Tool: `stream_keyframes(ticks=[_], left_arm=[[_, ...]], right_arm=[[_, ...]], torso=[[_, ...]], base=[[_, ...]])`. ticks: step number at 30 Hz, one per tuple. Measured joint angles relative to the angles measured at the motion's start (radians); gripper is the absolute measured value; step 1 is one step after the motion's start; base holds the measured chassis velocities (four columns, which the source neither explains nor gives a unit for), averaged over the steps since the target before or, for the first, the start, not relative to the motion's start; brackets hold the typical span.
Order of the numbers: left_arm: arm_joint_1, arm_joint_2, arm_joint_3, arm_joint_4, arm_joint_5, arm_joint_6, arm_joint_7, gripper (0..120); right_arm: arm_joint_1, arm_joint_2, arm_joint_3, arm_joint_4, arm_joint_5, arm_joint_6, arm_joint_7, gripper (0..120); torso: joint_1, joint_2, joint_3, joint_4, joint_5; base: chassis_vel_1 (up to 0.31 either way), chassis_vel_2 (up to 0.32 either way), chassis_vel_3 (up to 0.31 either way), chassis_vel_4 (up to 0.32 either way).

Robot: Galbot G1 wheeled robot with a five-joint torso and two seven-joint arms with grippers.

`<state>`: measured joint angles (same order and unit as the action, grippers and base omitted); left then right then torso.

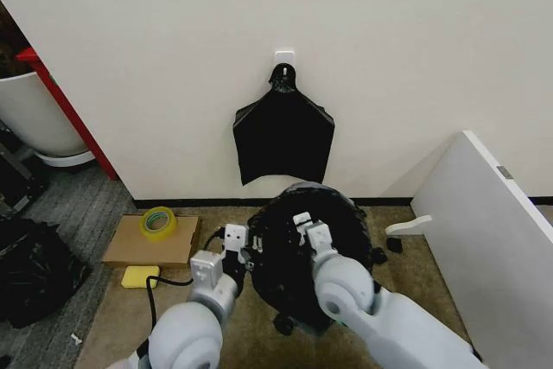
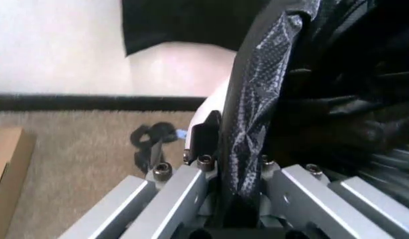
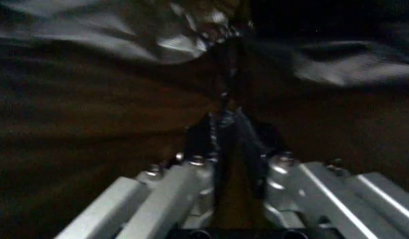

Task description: Place the garbage bag over the trash bin.

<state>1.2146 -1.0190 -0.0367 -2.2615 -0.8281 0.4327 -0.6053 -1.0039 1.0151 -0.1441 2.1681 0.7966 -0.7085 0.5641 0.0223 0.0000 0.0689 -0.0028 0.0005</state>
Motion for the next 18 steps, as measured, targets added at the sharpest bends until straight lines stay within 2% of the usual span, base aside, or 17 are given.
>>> stream_keyframes(ticks=[4,5,7,10,12,13,17,18], left_arm=[[-0.04,-0.006,-0.027,0.062,-0.044,0.002,-0.007,0],[-0.04,-0.006,-0.027,0.062,-0.044,0.002,-0.007,0],[-0.058,-0.01,-0.031,0.095,-0.052,0.002,-0.008,0],[-0.07,-0.018,-0.031,0.12,-0.061,0.001,-0.013,0],[-0.056,-0.03,-0.052,0.128,-0.08,-0.001,-0.026,0],[-0.056,-0.03,-0.052,0.128,-0.08,-0.001,-0.026,0],[0.012,-0.047,-0.071,0.086,-0.126,-0.004,-0.052,0],[0.013,-0.05,-0.074,0.083,-0.143,-0.005,-0.058,0]], right_arm=[[-0.081,-0.068,0.092,0.13,0.023,0.06,-0.139,27],[-0.081,-0.068,0.092,0.13,0.023,0.06,-0.139,27],[-0.119,-0.095,0.136,0.216,0.049,0.085,-0.208,37],[-0.162,-0.11,0.185,0.276,0.055,0.1,-0.243,49],[-0.232,-0.124,0.261,0.319,0.049,0.111,-0.249,59],[-0.232,-0.124,0.261,0.319,0.049,0.111,-0.249,59],[-0.283,-0.126,0.322,0.288,0.01,0.154,-0.328,74],[-0.32,-0.116,0.347,0.286,-0.003,0.168,-0.344,79]], torso=[[0.0,0.0,0.0,-0.0001,-0.0003],[0.0,0.0,0.0,-0.0001,-0.0003],[0.0,0.0,0.0,0.0004,-0.0002],[0.0,0.0,0.0,0.0005,-0.0002],[0.0,0.0,0.0,-0.0005,-0.0003],[0.0,0.0,0.0,-0.0005,-0.0003],[0.0,0.0,0.0,0.0014,-0.0002],[0.0,0.0,0.0,0.0012,-0.0003]], base=[[0.0,0.0,0.0,0.0],[0.0,0.0,0.0,0.0],[0.0,0.0,0.0,0.0],[0.0,0.0,0.0,0.0],[0.0,0.0,0.0,0.0],[0.0,0.0,0.0,0.0],[0.0,0.0,0.0,0.0],[0.0,0.0,0.0,0.0]])
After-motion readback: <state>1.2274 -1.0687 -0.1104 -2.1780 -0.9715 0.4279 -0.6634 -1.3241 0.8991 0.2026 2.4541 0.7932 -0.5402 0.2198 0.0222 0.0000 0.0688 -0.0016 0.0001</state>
